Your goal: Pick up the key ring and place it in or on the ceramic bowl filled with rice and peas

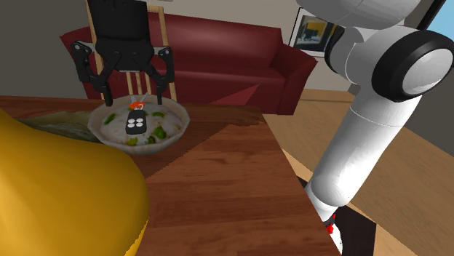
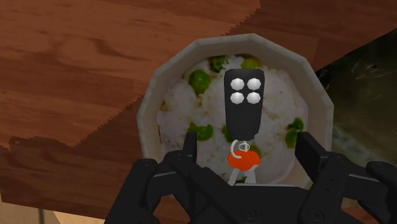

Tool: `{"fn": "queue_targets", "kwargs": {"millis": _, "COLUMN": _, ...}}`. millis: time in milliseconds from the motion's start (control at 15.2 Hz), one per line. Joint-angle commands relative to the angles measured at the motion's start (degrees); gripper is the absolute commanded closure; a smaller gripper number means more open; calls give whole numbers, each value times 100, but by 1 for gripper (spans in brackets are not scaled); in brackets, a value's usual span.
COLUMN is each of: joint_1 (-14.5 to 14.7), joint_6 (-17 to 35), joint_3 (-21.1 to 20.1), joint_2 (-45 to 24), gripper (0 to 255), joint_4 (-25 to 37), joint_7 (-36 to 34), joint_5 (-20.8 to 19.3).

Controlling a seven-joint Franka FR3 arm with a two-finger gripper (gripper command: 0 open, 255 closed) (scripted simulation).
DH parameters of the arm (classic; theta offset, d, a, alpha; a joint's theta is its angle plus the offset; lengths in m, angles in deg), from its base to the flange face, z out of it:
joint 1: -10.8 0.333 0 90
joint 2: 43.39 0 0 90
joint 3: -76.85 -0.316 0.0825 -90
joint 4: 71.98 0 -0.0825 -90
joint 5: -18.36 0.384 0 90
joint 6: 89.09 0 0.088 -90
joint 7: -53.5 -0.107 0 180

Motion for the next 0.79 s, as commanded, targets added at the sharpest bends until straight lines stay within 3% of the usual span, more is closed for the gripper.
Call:
{"fn": "queue_targets", "kwargs": {"millis": 0, "joint_1": 0, "joint_6": 0, "joint_3": 0, "joint_2": 0, "gripper": 0, "joint_4": 0, "joint_7": 0, "joint_5": 0}}
{"fn": "queue_targets", "kwargs": {"millis": 132, "joint_1": 0, "joint_6": 0, "joint_3": 0, "joint_2": 0, "gripper": 0, "joint_4": 0, "joint_7": 0, "joint_5": 0}}
{"fn": "queue_targets", "kwargs": {"millis": 396, "joint_1": 425, "joint_6": -991, "joint_3": -208, "joint_2": -797, "gripper": 0, "joint_4": 1538, "joint_7": -408, "joint_5": -642}}
{"fn": "queue_targets", "kwargs": {"millis": 726, "joint_1": 443, "joint_6": -991, "joint_3": -184, "joint_2": -793, "gripper": 0, "joint_4": 1538, "joint_7": -404, "joint_5": -636}}
